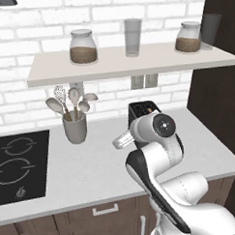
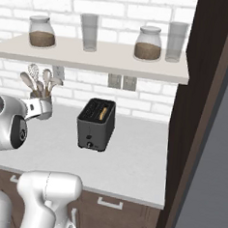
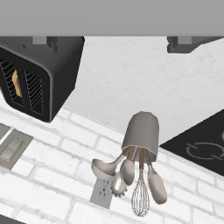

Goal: Start the toaster. Once the lever pops up, take the bread to the plate on the dining counter.

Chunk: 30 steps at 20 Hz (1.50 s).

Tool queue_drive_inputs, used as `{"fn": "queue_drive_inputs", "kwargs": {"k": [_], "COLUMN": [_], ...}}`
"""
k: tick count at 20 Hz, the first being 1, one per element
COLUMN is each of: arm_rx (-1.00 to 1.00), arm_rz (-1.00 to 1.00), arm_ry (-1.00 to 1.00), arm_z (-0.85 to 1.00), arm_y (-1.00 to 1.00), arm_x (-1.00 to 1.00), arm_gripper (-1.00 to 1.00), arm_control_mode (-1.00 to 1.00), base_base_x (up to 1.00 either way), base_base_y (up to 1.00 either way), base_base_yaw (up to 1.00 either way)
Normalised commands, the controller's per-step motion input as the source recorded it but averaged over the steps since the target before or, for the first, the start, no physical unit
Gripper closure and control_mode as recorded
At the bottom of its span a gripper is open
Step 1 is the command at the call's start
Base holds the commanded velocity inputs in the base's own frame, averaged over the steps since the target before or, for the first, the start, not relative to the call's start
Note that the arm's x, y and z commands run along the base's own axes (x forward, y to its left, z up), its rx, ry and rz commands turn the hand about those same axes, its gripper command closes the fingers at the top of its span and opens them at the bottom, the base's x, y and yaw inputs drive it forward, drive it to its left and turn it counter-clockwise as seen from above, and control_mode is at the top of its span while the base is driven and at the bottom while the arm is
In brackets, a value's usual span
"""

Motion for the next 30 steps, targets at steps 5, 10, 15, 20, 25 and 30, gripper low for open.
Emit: {"fn": "queue_drive_inputs", "kwargs": {"k": [5,10,15,20,25,30], "arm_rx": [0.00,0.00,0.00,0.00,0.00,0.00], "arm_rz": [0.00,0.00,0.00,0.00,0.00,0.00], "arm_ry": [0.00,0.00,0.00,0.00,0.00,0.00], "arm_z": [0.00,0.00,0.00,0.00,0.00,0.00], "arm_y": [0.00,0.00,0.00,0.00,0.00,0.00], "arm_x": [0.00,0.00,0.00,0.00,0.00,0.00], "arm_gripper": [-1.00,-1.00,-1.00,-1.00,-1.00,-1.00], "arm_control_mode": [-1.00,-1.00,-1.00,-1.00,-1.00,-1.00], "base_base_x": [0.00,0.00,0.00,0.00,0.00,0.00], "base_base_y": [0.00,0.00,0.00,0.00,0.00,0.00], "base_base_yaw": [0.00,0.00,0.00,0.00,0.00,0.00]}}
